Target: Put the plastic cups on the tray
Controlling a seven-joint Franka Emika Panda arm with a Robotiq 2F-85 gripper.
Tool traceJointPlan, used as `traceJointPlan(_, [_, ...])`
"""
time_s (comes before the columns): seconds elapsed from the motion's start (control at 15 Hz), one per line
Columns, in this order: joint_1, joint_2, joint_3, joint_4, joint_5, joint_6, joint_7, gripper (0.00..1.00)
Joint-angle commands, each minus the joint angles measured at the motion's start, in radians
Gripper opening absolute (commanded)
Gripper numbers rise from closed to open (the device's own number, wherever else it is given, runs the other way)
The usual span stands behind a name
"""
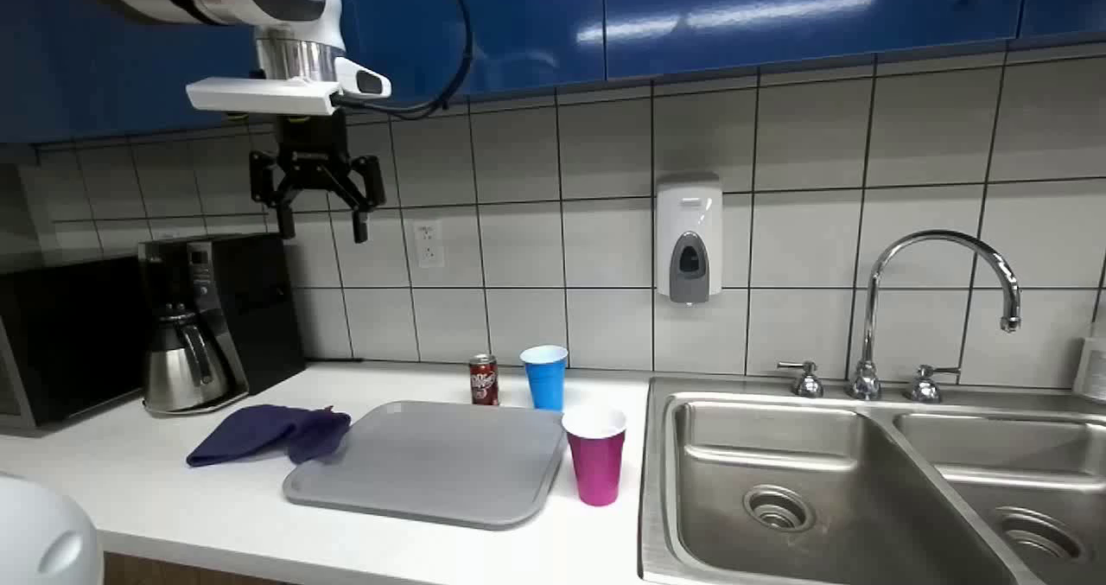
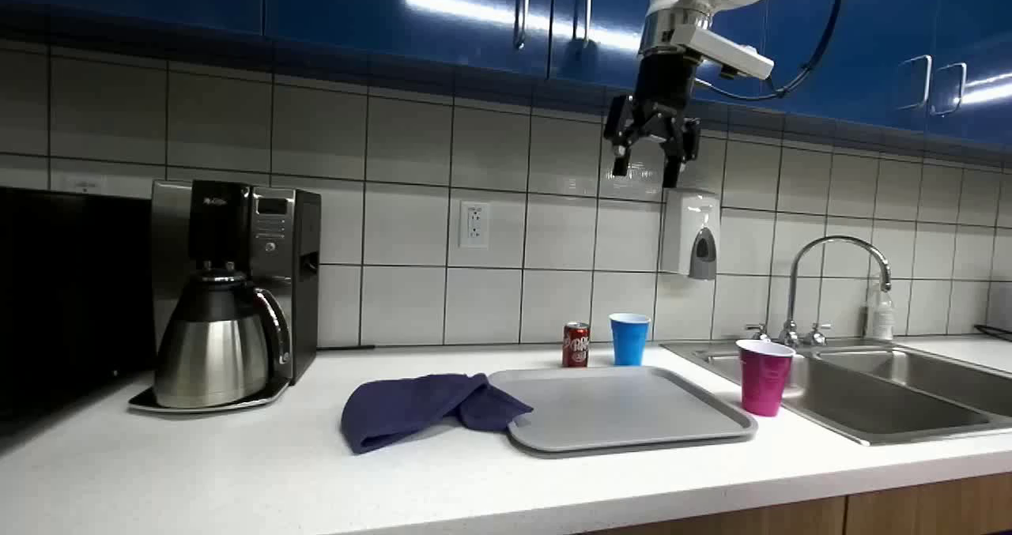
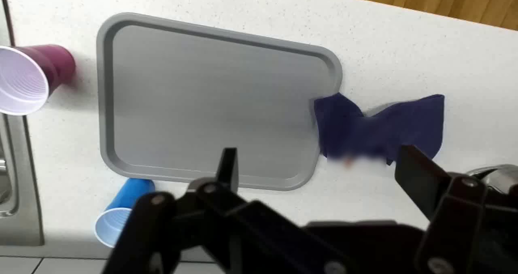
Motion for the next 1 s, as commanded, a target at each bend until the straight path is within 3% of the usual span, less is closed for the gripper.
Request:
traceJointPlan(0.0, [-0.012, 0.001, 0.010, 0.002, 0.004, -0.002, -0.003, 1.00])
traceJointPlan(0.4, [-0.012, 0.001, 0.010, 0.002, 0.004, -0.002, -0.003, 1.00])
traceJointPlan(0.93, [-0.020, -0.014, 0.021, -0.088, -0.038, 0.035, 0.009, 1.00])
